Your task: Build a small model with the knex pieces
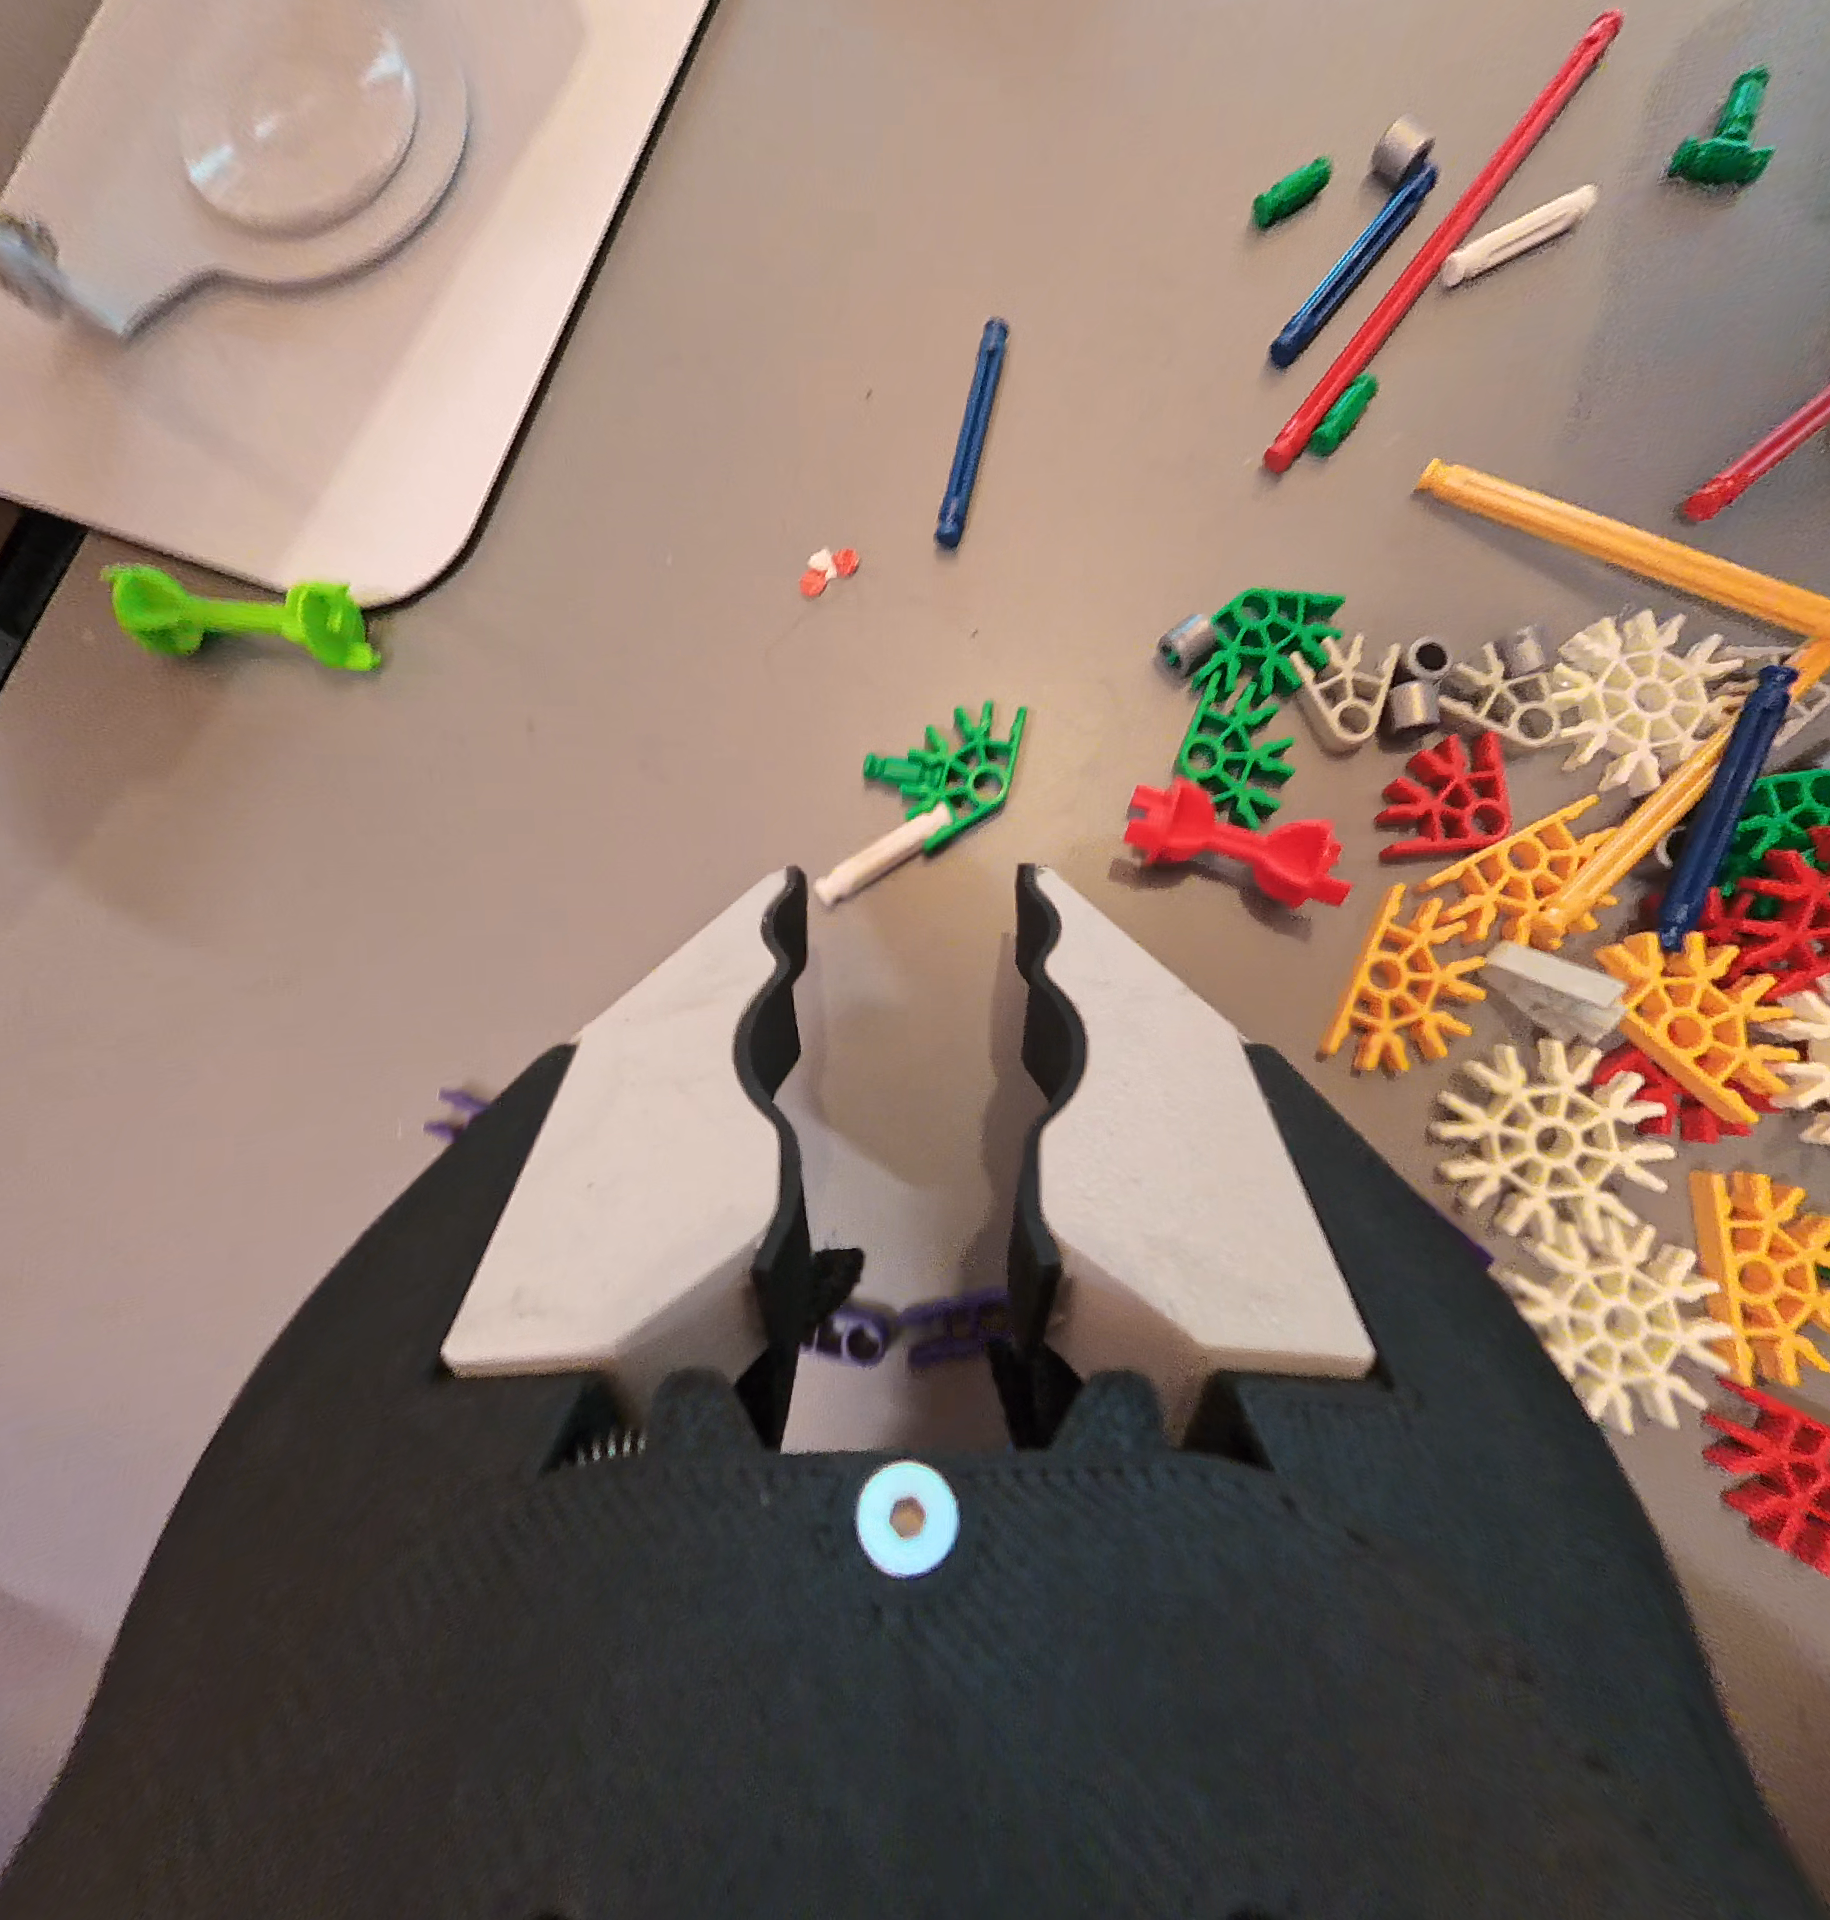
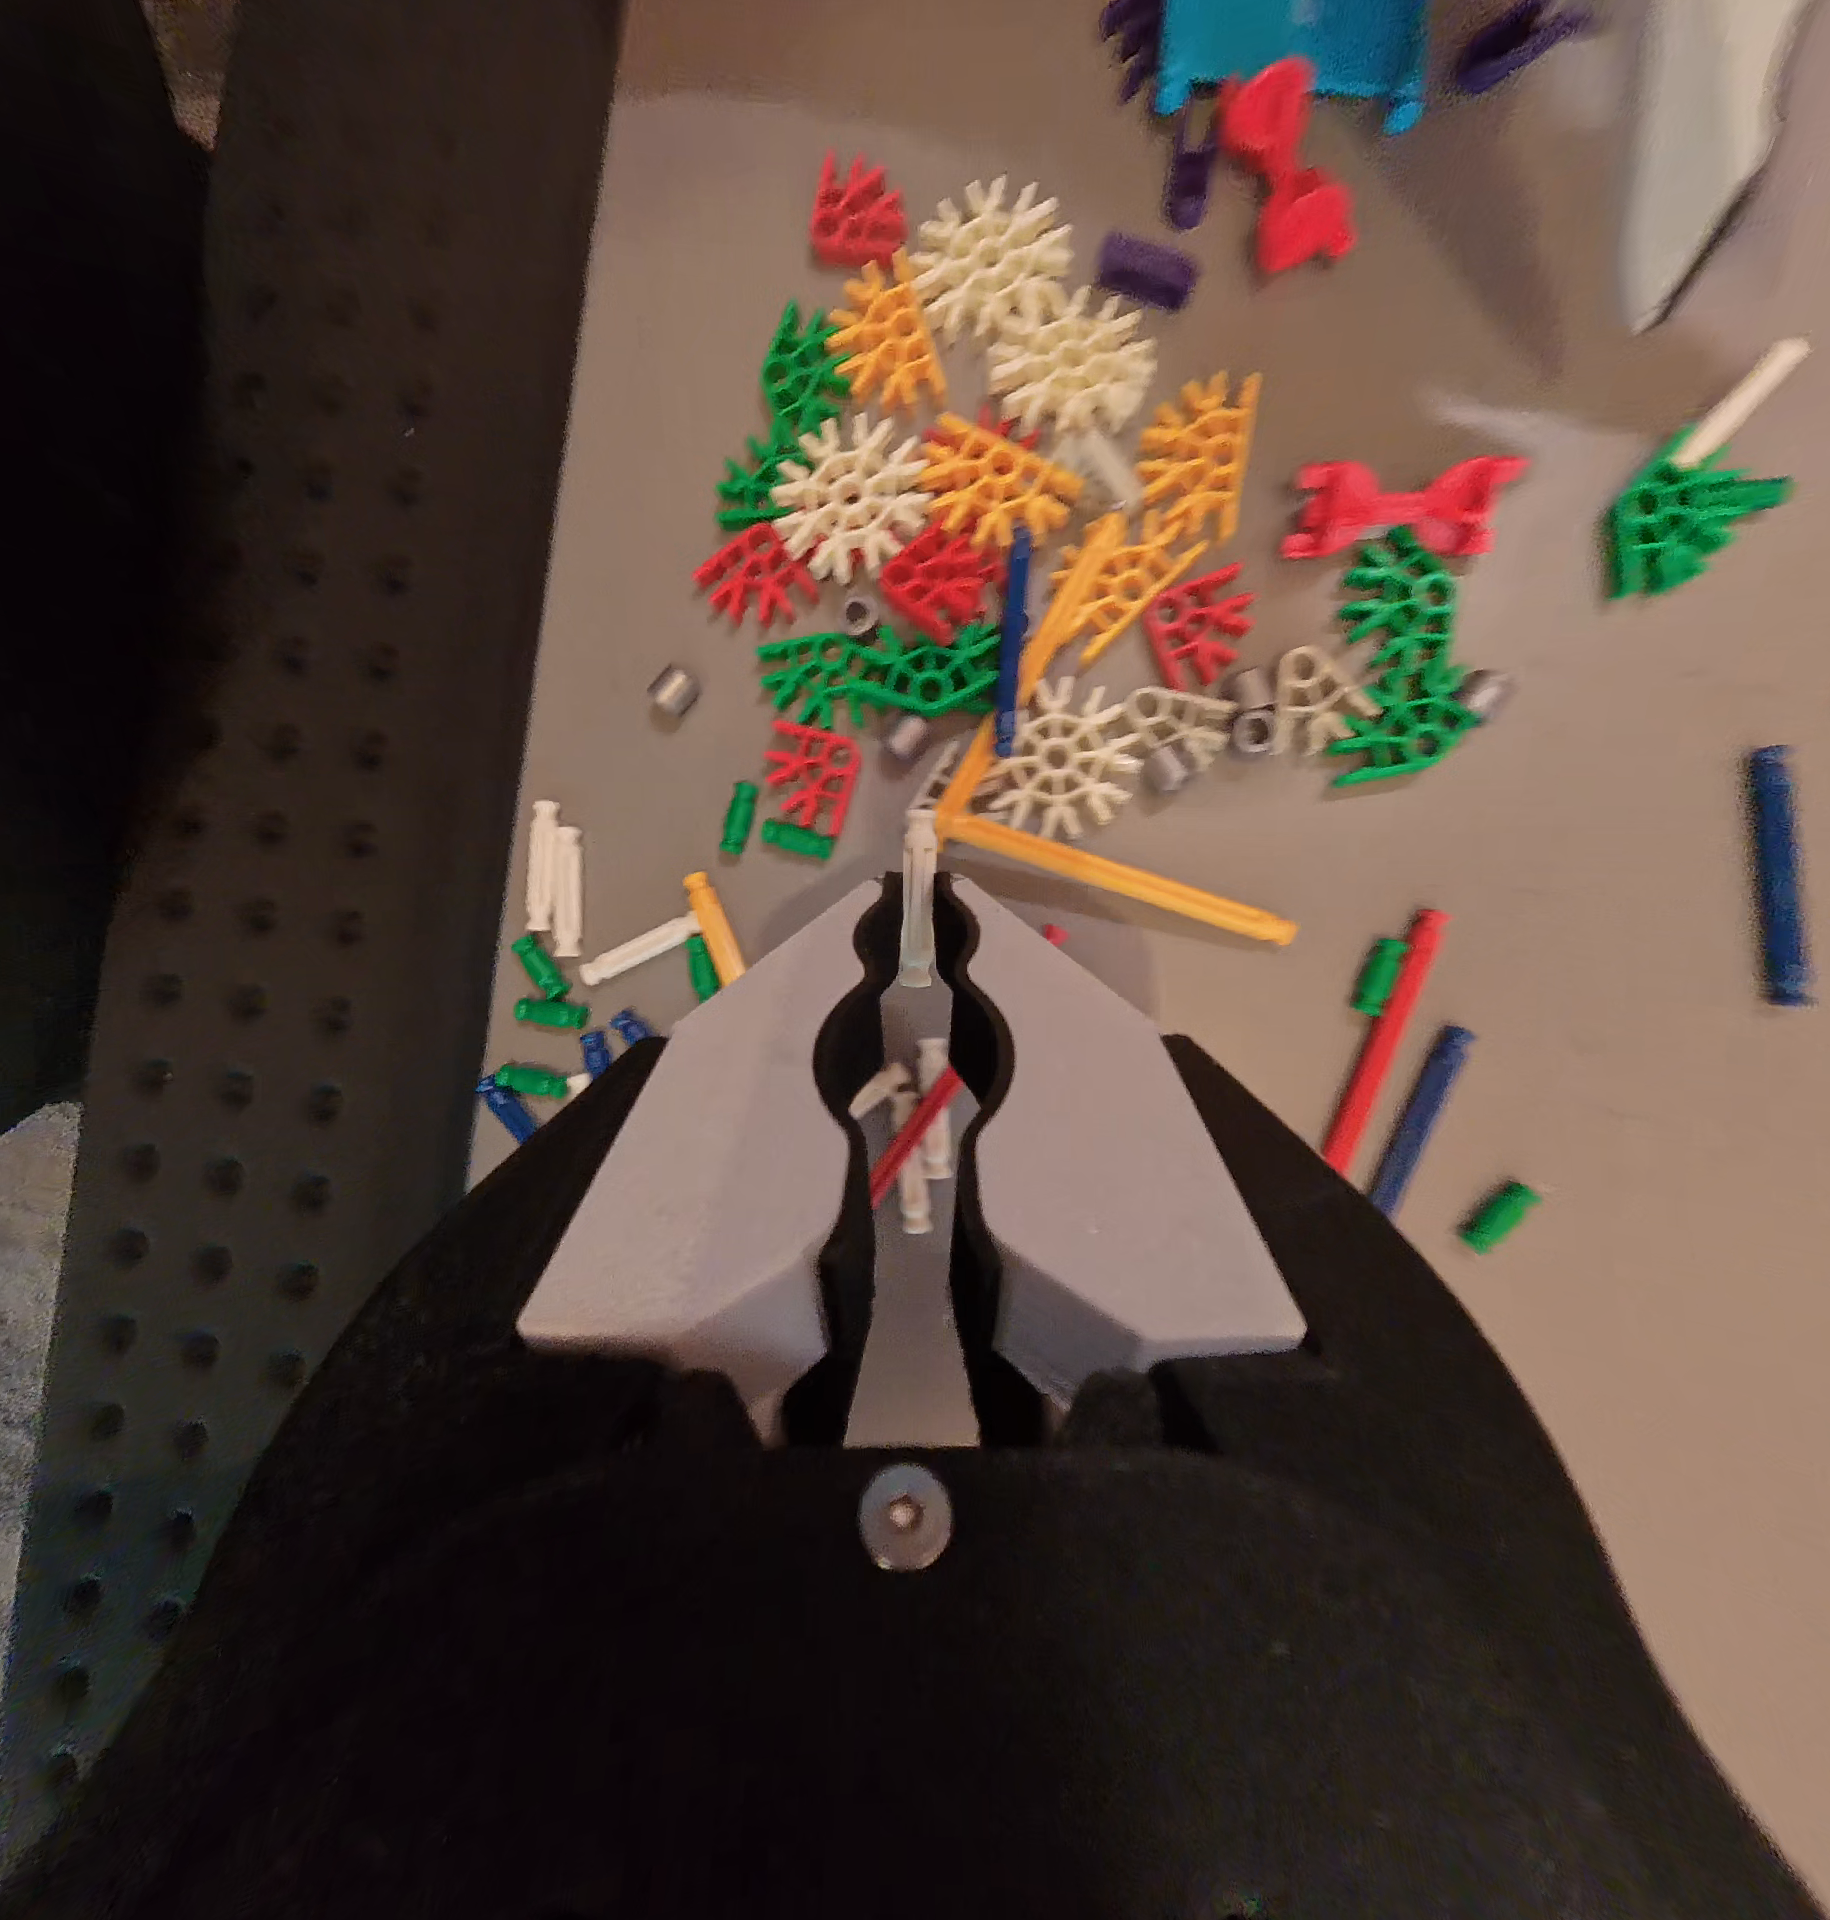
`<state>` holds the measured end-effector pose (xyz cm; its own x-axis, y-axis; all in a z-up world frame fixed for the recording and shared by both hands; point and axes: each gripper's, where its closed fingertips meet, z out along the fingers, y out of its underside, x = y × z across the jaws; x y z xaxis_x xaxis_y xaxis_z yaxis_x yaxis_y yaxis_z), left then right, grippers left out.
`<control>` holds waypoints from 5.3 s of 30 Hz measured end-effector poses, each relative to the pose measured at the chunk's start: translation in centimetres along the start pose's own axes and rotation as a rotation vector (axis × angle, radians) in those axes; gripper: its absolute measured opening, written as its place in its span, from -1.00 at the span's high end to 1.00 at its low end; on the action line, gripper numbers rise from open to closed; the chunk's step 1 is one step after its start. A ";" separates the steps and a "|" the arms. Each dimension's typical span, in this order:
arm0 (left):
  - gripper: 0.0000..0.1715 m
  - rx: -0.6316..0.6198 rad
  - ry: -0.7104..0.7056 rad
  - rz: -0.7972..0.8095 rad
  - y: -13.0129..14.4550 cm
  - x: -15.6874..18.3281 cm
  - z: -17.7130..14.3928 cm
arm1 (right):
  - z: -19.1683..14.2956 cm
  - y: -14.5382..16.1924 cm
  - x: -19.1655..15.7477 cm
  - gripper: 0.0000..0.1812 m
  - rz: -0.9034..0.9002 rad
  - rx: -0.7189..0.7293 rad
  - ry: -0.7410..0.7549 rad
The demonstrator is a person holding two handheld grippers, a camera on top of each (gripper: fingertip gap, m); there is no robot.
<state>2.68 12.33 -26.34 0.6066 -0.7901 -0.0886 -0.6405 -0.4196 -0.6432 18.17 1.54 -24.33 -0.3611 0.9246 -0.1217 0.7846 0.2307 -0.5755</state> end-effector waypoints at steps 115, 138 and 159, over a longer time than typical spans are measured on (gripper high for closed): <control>0.74 -0.007 0.038 0.013 0.7 -1.0 2.6 | 5.3 -3.3 14.9 0.96 -0.108 -0.235 0.031; 0.76 0.053 0.076 0.047 -0.5 0.8 2.9 | 5.6 -4.6 15.0 1.00 -0.006 -0.104 0.094; 0.79 0.043 0.127 0.052 -0.4 1.2 3.4 | 5.7 -4.3 15.2 1.00 0.098 -0.094 0.017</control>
<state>5.24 13.10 -28.72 0.5069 -0.8615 -0.0275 -0.6468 -0.3591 -0.6728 6.42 12.89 -28.25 -0.2725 0.9488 -0.1600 0.8596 0.1653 -0.4835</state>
